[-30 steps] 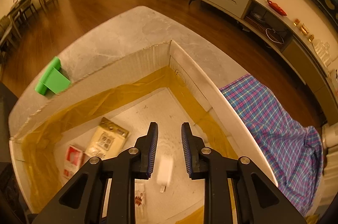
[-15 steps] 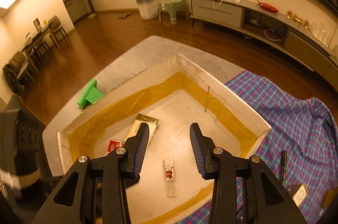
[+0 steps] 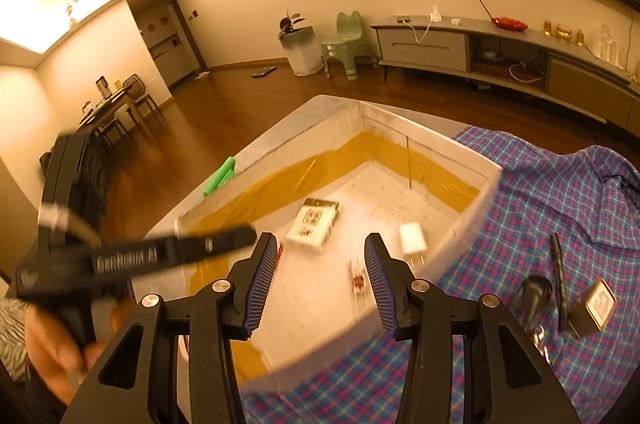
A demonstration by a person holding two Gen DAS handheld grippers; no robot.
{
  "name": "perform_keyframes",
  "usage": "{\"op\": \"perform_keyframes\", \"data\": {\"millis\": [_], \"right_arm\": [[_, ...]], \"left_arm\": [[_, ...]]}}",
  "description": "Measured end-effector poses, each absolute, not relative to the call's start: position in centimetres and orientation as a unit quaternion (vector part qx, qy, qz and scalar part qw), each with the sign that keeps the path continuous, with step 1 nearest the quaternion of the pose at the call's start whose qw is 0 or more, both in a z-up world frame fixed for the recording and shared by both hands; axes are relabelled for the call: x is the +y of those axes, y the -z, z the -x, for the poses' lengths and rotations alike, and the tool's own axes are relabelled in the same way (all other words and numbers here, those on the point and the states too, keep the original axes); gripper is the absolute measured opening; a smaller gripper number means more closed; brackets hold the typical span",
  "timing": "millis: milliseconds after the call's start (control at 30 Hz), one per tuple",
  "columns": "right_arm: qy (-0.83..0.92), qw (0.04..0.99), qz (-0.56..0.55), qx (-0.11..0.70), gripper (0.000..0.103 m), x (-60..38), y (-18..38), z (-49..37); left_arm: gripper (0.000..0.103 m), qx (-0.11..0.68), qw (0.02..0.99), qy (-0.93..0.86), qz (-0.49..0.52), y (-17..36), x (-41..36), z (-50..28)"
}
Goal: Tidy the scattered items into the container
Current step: 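Move the left tool to the tape roll while the right tool approaches the pink figurine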
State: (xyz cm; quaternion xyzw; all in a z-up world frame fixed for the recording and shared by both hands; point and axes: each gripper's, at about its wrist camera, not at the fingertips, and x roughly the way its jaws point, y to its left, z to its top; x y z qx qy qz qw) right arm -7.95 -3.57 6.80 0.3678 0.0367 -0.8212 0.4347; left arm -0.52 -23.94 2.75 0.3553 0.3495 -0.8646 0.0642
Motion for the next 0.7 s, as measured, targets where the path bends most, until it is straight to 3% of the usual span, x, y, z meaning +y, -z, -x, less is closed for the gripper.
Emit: {"op": "perform_keyframes", "data": {"millis": [300,700], "right_arm": [[0.845,0.422,-0.329,0.02,0.048,4.5,-6.7,4.9],[0.881,0.307,-0.359,0.023,0.049,13.5,-0.3,7.3]], "left_arm": [[0.03,0.185,-0.05,0.911,-0.364,-4.6,-13.9,-0.6],[0.04,0.064,-0.11,0.878,-0.462,2.0,-4.0,1.5]]}}
